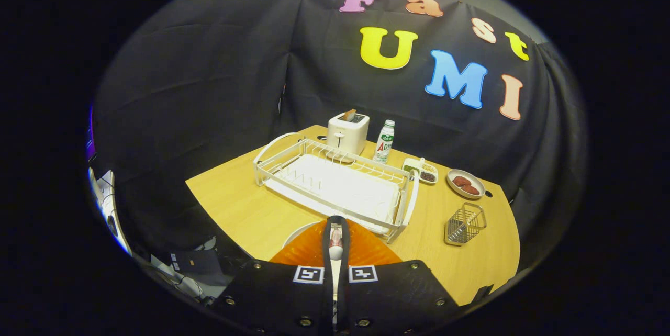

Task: Take the plate from the dish rack, then take the spoon from the basket and place it into the plate.

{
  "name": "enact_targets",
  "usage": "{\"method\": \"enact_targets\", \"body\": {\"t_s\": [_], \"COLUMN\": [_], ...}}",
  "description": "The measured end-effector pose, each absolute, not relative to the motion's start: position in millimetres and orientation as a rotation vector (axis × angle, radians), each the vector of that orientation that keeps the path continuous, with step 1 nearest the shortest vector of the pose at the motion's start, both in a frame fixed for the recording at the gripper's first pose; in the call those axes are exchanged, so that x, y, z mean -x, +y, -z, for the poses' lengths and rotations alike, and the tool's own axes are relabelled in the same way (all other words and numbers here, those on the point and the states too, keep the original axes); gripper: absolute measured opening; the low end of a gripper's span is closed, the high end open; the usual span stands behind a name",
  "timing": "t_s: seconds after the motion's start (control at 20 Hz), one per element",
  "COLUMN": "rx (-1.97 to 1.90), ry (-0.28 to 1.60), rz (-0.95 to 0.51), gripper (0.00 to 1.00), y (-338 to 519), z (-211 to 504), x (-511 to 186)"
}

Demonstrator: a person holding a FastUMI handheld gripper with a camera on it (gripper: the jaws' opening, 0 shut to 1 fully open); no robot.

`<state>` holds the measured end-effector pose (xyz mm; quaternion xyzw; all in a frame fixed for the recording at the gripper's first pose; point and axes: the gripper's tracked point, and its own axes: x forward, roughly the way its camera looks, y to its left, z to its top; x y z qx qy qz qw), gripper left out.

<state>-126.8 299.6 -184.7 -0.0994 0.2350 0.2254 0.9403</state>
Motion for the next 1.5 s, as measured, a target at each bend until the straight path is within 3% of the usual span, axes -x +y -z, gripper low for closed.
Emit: {"method": "enact_targets", "body": {"t_s": [1.1,1.25,1.3,1.5], "rx": [0.222,0.239,0.241,0.252], "ry": [0.564,0.561,0.563,0.565], "rz": [-0.545,-0.554,-0.556,-0.555], "gripper": [0.03,0.06,0.11,0.13], "y": [307.7,304.0,302.4,293.3], "z": [261.0,261.9,264.3,266.2], "x": [105.8,101.8,101.5,101.6]}}
